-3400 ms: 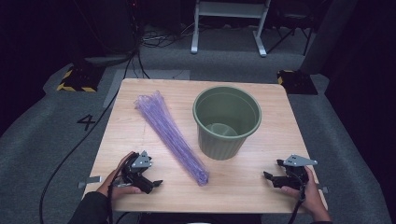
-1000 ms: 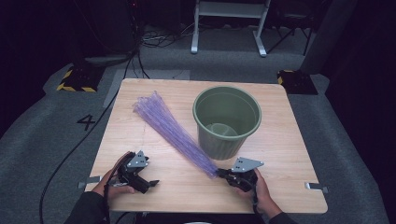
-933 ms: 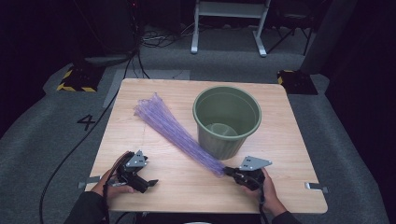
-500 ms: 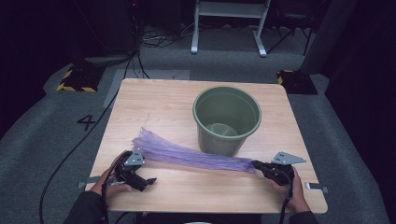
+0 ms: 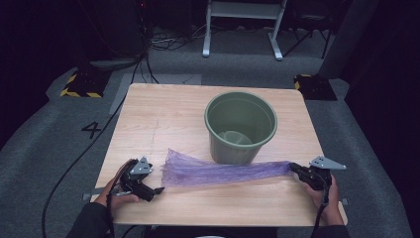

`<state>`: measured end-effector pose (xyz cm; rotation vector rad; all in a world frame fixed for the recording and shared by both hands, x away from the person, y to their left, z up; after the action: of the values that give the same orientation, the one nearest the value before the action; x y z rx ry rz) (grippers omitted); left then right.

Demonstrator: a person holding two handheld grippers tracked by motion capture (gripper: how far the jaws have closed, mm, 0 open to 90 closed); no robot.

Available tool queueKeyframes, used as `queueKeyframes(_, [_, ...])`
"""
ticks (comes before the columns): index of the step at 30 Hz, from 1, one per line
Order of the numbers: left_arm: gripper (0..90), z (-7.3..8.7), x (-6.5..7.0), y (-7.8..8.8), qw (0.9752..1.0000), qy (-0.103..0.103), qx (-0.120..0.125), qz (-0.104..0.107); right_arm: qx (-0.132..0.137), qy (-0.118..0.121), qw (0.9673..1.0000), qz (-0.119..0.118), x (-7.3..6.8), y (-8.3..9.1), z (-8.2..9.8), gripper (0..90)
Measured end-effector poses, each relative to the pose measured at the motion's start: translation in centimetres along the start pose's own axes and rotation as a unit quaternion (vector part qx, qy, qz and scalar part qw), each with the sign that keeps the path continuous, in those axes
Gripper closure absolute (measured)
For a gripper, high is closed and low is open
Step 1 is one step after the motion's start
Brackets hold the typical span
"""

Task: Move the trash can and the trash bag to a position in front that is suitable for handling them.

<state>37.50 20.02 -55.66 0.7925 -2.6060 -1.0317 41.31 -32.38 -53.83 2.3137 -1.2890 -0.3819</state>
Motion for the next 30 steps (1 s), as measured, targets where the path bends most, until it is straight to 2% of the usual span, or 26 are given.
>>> queueKeyframes(2, [0.9,0.0,0.0,0.0,1.0000,0.002,0.000,-0.001,0.003,-0.009,0.9999,0.012,0.6,-0.2,-0.2,82.7])
queueKeyframes(3, [0.9,0.0,0.0,0.0,1.0000,0.002,0.000,-0.001,0.007,-0.014,0.9996,0.025,1.2,-0.3,-0.4,71.5])
queueKeyframes(4, [0.9,0.0,0.0,0.0,1.0000,0.002,0.000,-0.002,0.007,-0.014,0.9996,0.025,1.2,-0.3,-0.4,71.5])
queueKeyframes(6, [0.9,0.0,0.0,0.0,1.0000,0.003,0.000,-0.001,-0.001,-0.023,0.9983,0.053,1.9,-0.3,-0.4,51.6])
queueKeyframes(8, [0.9,0.0,0.0,0.0,1.0000,0.002,0.000,-0.002,-0.002,-0.041,0.9969,0.068,2.6,0.1,-0.5,39.4])
queueKeyframes(11, [0.9,0.0,0.0,0.0,1.0000,0.003,0.000,-0.002,0.025,-0.060,0.9937,0.091,3.4,1.5,-1.1,33.5])
queueKeyframes(12, [0.9,0.0,0.0,0.0,1.0000,0.003,0.000,-0.002,0.035,-0.058,0.9926,0.101,3.5,2.0,-1.3,32.4])
queueKeyframes(13, [0.9,0.0,0.0,0.0,1.0000,0.003,0.000,-0.002,0.046,-0.058,0.9922,0.100,3.3,2.5,-1.7,32.7])
queueKeyframes(15, [0.9,0.0,0.0,0.0,1.0000,0.003,0.000,-0.002,0.071,-0.051,0.9917,0.094,2.6,3.5,-2.6,34.1])
queueKeyframes(17, [0.9,0.0,0.0,0.0,1.0000,0.003,0.000,-0.002,0.079,-0.036,0.9923,0.088,1.8,4.1,-3.1,36.7])
queueKeyframes(19, [0.9,0.0,0.0,0.0,1.0000,0.003,0.000,-0.002,0.089,-0.025,0.9933,0.070,0.6,4.7,-3.5,39.0])
queueKeyframes(21, [0.9,0.0,0.0,0.0,1.0000,0.003,0.000,-0.002,0.088,-0.014,0.9952,0.041,-0.9,4.9,-3.6,41.0])
queueKeyframes(24, [0.9,0.0,0.0,0.0,1.0000,0.003,0.000,-0.002,0.083,0.006,0.9965,0.009,-3.3,4.5,-3.4,43.4])
queueKeyframes(26, [0.9,0.0,0.0,0.0,1.0000,0.003,0.000,-0.003,0.091,0.024,0.9955,0.010,-4.6,3.9,-3.2,41.9])
queueKeyframes(28, [0.9,0.0,0.0,0.0,1.0000,0.003,0.000,-0.002,0.095,0.015,0.9953,-0.010,-5.4,3.3,-3.0,40.0])
queueKeyframes(30, [0.9,0.0,0.0,0.0,1.0000,0.003,0.000,-0.002,0.073,0.020,0.9969,-0.018,-5.9,2.1,-2.6,36.6])
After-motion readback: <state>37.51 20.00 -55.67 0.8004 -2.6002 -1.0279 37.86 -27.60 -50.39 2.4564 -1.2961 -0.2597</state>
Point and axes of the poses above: each handheld gripper's, and its own axes: y roughly backward along the jaws, z roughly out of its underside, x roughly to its right, the point moved 7 cm from there along -y, roughly forward along the jaws, and after that the axes turned 3 degrees about x, right-handed, at the moved point
